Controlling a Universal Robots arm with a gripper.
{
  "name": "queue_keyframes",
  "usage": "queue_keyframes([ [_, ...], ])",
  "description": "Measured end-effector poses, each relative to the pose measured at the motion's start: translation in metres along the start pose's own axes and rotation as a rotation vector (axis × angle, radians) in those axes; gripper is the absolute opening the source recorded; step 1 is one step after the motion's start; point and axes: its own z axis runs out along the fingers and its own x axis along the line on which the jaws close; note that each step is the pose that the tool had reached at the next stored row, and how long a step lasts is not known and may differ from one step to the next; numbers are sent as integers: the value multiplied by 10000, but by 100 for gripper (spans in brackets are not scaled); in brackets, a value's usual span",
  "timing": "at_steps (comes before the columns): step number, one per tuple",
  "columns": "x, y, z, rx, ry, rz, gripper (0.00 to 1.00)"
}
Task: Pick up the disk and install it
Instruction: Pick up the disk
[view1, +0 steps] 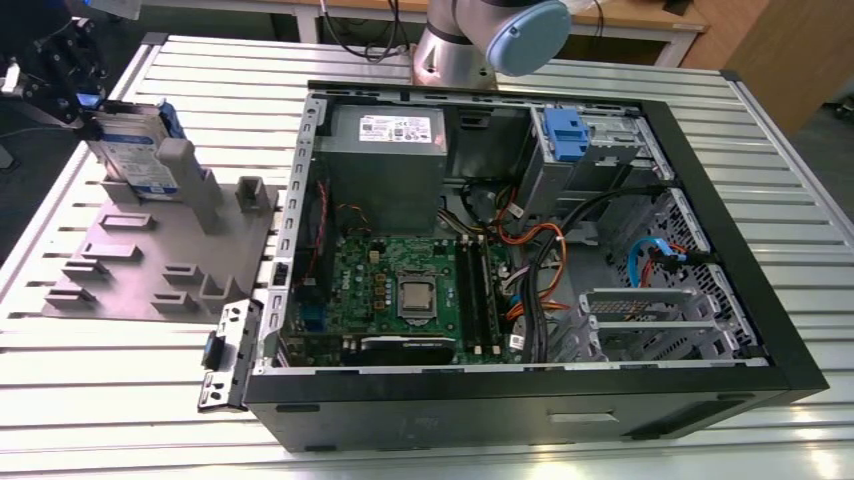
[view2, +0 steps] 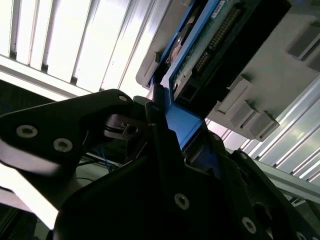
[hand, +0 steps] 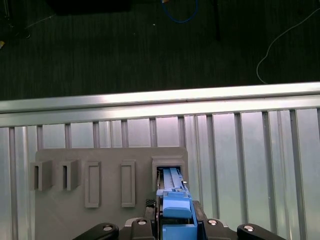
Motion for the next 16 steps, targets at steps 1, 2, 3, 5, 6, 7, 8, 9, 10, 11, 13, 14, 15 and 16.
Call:
queue_keyframes([
  [1,0,0,0,0,0,0,36],
  [2,0,0,0,0,0,0,36],
  [3,0,0,0,0,0,0,36],
  [5,0,0,-8,3,1,1,36],
  [6,0,0,-19,2,6,0,36],
  [7,0,0,-32,1,11,-1,36],
  [8,-1,1,-45,1,13,0,36],
  [9,-1,1,-57,1,17,0,36],
  [10,-2,1,-66,2,19,0,36],
  [11,-2,1,-71,3,23,0,36],
  [13,-2,1,-81,2,32,1,36],
  [14,-2,2,-87,2,34,0,36],
  [15,-3,2,-95,3,35,0,36],
  [16,-3,2,-102,3,36,1,36],
])
